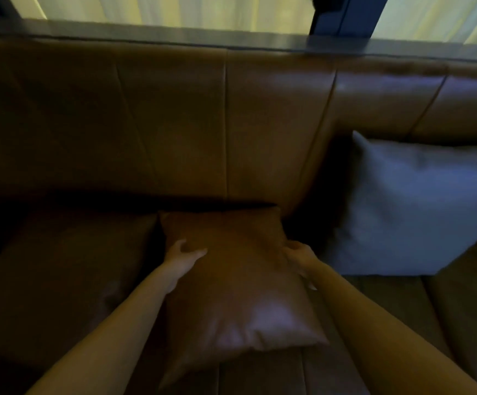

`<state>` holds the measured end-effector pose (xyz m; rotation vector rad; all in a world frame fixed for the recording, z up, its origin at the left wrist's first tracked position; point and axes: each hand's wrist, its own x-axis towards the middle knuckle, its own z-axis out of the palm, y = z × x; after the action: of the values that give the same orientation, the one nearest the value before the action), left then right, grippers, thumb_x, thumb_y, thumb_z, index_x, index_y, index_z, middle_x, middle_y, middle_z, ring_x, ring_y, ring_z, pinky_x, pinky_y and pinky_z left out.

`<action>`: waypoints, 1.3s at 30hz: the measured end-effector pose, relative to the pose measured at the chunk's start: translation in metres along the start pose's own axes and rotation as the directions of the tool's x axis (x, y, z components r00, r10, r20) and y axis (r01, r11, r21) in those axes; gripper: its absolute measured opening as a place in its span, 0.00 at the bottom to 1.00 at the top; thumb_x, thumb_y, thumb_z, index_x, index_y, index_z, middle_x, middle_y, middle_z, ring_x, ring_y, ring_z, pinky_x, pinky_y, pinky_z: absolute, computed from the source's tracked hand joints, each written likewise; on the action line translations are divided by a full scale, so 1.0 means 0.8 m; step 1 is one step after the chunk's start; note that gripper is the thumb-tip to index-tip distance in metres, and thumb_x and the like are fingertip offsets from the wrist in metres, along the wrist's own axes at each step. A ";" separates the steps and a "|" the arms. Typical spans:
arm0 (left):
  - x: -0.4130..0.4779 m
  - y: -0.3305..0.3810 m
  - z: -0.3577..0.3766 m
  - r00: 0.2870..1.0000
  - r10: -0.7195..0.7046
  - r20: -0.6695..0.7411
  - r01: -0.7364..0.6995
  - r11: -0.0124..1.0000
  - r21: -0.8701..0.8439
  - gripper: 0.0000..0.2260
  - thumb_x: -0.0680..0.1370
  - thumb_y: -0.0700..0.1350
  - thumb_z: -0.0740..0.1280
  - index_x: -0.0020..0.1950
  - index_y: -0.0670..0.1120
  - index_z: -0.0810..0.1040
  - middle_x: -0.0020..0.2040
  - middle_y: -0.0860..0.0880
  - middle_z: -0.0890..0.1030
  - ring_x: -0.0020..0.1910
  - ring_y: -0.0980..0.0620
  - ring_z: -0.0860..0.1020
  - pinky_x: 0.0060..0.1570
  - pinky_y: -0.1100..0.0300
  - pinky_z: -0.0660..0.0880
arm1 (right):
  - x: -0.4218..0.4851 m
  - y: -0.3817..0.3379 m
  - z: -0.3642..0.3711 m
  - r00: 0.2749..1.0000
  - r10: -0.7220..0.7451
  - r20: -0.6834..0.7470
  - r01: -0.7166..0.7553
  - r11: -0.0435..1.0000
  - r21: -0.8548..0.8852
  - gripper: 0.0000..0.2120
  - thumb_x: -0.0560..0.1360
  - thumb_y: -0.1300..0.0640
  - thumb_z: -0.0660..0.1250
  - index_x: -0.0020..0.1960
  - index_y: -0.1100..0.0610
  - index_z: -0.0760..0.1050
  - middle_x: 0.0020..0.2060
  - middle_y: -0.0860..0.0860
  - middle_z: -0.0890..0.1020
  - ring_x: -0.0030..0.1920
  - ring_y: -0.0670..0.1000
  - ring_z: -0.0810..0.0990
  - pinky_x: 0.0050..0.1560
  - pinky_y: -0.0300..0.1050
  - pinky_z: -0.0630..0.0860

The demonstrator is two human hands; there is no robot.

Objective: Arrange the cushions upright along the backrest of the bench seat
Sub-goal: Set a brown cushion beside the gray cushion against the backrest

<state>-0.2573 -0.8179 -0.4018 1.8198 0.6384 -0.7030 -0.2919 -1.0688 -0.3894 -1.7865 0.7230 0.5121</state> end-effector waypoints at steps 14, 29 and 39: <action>0.071 -0.100 -0.027 0.973 -0.144 0.183 0.178 0.966 -0.188 0.65 0.48 0.62 0.81 0.78 0.57 0.49 0.77 0.47 0.62 0.73 0.37 0.63 0.64 0.29 0.62 | 0.076 0.074 0.030 0.987 0.121 -0.105 -0.115 0.991 0.069 0.48 0.67 0.45 0.76 0.78 0.58 0.55 0.75 0.56 0.65 0.72 0.59 0.67 0.68 0.52 0.68; 0.028 -0.066 -0.019 0.956 0.184 0.228 -0.100 0.936 -0.339 0.56 0.51 0.49 0.85 0.75 0.57 0.61 0.65 0.49 0.75 0.60 0.43 0.76 0.58 0.42 0.74 | 0.029 0.105 -0.020 0.983 0.175 0.054 -0.182 0.894 0.409 0.39 0.54 0.45 0.83 0.58 0.64 0.79 0.48 0.59 0.86 0.47 0.56 0.86 0.45 0.49 0.84; 0.032 0.029 -0.033 0.909 0.348 0.230 -0.255 0.900 -0.354 0.51 0.63 0.37 0.78 0.77 0.59 0.53 0.74 0.48 0.66 0.72 0.41 0.65 0.64 0.43 0.65 | 0.029 -0.003 -0.060 0.997 -0.025 -0.074 0.043 0.964 0.262 0.47 0.57 0.37 0.78 0.71 0.51 0.68 0.67 0.53 0.74 0.65 0.62 0.74 0.56 0.65 0.75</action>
<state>-0.2185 -0.7980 -0.3978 1.4387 0.2432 -0.5973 -0.2737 -1.1193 -0.3880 -1.5699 0.7698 0.3148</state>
